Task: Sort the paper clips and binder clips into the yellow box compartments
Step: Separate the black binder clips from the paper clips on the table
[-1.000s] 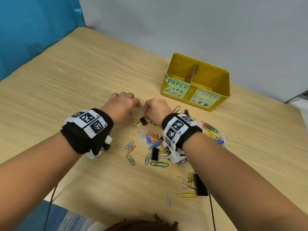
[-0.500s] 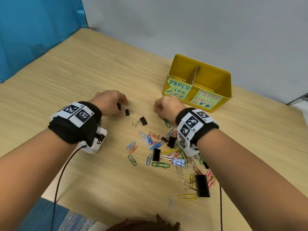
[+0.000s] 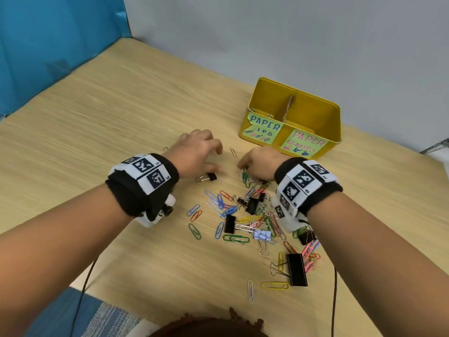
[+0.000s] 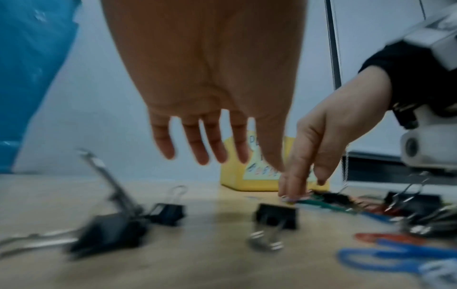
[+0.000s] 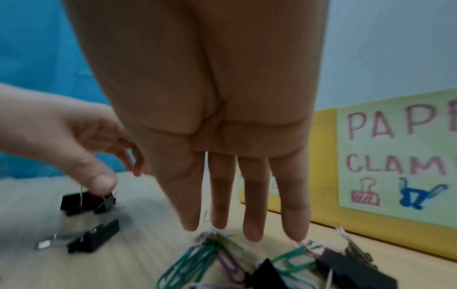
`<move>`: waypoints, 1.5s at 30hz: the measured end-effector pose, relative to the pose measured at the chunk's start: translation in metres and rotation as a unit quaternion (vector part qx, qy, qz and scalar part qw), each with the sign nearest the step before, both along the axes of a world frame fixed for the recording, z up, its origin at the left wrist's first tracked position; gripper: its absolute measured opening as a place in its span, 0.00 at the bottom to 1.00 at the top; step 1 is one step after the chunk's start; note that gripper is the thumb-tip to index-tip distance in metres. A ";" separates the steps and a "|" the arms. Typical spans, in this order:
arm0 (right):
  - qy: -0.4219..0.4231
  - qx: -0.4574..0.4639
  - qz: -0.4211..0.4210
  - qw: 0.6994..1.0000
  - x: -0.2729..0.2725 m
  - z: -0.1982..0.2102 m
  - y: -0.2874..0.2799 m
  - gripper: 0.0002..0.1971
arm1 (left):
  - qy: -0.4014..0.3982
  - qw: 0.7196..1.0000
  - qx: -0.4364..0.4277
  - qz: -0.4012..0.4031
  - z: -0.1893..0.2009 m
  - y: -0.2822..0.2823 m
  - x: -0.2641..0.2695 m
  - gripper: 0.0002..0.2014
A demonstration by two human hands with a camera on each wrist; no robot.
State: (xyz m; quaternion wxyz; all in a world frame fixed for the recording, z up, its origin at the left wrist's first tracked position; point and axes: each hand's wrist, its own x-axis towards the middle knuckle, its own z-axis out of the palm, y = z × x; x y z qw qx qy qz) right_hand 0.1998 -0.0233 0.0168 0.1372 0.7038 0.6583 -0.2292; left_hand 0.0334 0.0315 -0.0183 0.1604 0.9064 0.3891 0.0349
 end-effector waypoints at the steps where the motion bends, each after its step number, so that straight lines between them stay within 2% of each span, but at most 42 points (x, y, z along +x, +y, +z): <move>1: 0.011 0.010 -0.004 1.000 0.001 0.003 -0.004 0.15 | 0.017 0.999 -0.020 -0.035 0.000 -0.004 0.005 0.23; 3: 0.026 -0.011 0.004 1.000 0.001 0.005 -0.013 0.12 | 0.090 0.992 -0.019 -0.086 0.001 -0.010 0.015 0.18; 5: 0.017 -0.079 0.016 0.997 -0.002 0.003 -0.019 0.16 | 0.146 0.984 0.021 -0.099 0.001 -0.010 0.018 0.10; 6: 0.000 -0.108 0.025 0.994 -0.003 0.001 -0.021 0.19 | 0.156 0.983 0.035 -0.090 0.001 -0.009 0.017 0.10; 9: -0.052 -0.149 0.054 0.986 -0.007 -0.006 -0.024 0.23 | 0.127 0.989 0.025 -0.064 0.003 -0.006 0.012 0.14; 14: -0.048 -0.128 0.073 0.988 -0.013 -0.007 -0.024 0.17 | 0.044 0.985 -0.123 -0.114 0.004 -0.032 0.018 0.17; 17: 0.059 -0.133 -0.024 0.989 -0.005 -0.006 -0.019 0.09 | 0.053 0.980 -0.149 -0.119 -0.003 -0.043 0.027 0.19; 19: 0.153 -0.122 -0.095 0.976 0.000 -0.004 -0.017 0.06 | 0.066 0.983 -0.133 -0.107 -0.005 -0.044 0.031 0.15; 21: 0.236 -0.071 -0.152 0.957 0.004 -0.002 -0.016 0.10 | 0.050 0.989 -0.119 -0.070 -0.003 -0.037 0.030 0.10; 23: 0.272 0.003 -0.185 0.945 0.008 -0.001 -0.014 0.15 | 0.036 0.994 -0.101 -0.003 0.001 -0.026 0.023 0.10; 26: 0.148 0.078 -0.110 0.980 0.012 -0.003 -0.015 0.18 | 0.037 0.996 -0.036 0.070 0.002 -0.008 0.008 0.14; 29: 0.092 -0.001 -0.029 0.995 0.000 -0.008 -0.019 0.18 | 0.072 0.993 0.003 0.089 -0.002 -0.003 0.002 0.22; 32: 0.068 -0.029 0.008 0.997 -0.015 -0.014 -0.019 0.13 | 0.038 0.996 0.013 0.077 0.000 -0.012 0.002 0.22; 35: 0.062 0.027 -0.002 0.998 -0.023 -0.015 -0.013 0.09 | -0.003 0.999 -0.013 0.038 0.007 -0.032 0.003 0.15; 37: 0.082 0.082 -0.020 0.993 -0.021 -0.013 -0.010 0.13 | 0.004 0.994 -0.109 -0.024 0.011 -0.050 0.003 0.12; 39: 0.098 0.101 -0.041 0.989 -0.015 -0.010 -0.008 0.17 | 0.040 0.977 -0.182 -0.106 0.011 -0.067 0.006 0.15; 40: 0.088 0.098 -0.047 0.990 -0.011 -0.010 -0.007 0.18 | 0.063 0.970 -0.192 -0.137 0.010 -0.073 0.008 0.19; 42: 0.041 0.088 -0.051 0.994 -0.002 -0.012 -0.007 0.14 | 0.114 0.965 -0.159 -0.175 0.005 -0.082 0.014 0.22; 45: 0.008 0.082 -0.066 0.994 0.009 -0.021 -0.012 0.14 | 0.128 0.969 -0.096 -0.190 0.001 -0.086 0.021 0.14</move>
